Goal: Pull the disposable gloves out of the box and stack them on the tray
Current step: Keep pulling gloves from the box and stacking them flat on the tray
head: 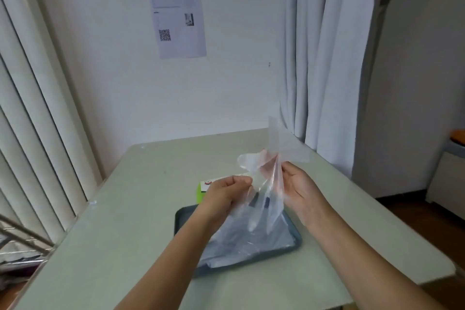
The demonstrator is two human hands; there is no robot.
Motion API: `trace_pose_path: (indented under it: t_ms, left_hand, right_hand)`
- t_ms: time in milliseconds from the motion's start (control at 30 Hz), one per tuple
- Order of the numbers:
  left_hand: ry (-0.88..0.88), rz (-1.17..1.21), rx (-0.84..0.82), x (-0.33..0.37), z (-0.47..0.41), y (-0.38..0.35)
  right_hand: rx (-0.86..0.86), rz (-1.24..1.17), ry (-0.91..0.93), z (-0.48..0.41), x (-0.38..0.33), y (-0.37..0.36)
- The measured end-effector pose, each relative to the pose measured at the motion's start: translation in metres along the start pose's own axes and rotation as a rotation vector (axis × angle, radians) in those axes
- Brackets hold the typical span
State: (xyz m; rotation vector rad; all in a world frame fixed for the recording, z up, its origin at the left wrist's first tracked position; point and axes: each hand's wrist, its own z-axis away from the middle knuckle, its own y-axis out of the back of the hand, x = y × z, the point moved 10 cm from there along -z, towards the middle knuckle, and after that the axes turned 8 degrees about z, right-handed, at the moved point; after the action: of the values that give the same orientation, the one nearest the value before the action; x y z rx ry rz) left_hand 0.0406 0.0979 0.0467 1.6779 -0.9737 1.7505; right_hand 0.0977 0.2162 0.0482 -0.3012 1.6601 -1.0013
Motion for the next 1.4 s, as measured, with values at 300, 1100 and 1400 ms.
trace_pose_path:
  t_ms: [300, 1100, 1400]
  left_hand:
    - [0.103, -0.013, 0.001, 0.004, 0.021, 0.028]
    - [0.336, -0.279, -0.116, 0.021, 0.015, 0.078]
    - [0.409, -0.741, 0.087, -0.037, -0.012, 0.107]
  right_hand:
    - [0.080, 0.192, -0.177, 0.029, -0.019, 0.041]
    - [0.059, 0.989, -0.232, 0.016, 0.015, 0.032]
    - [0.277, 1.686, -0.383, 0.011, 0.021, 0.082]
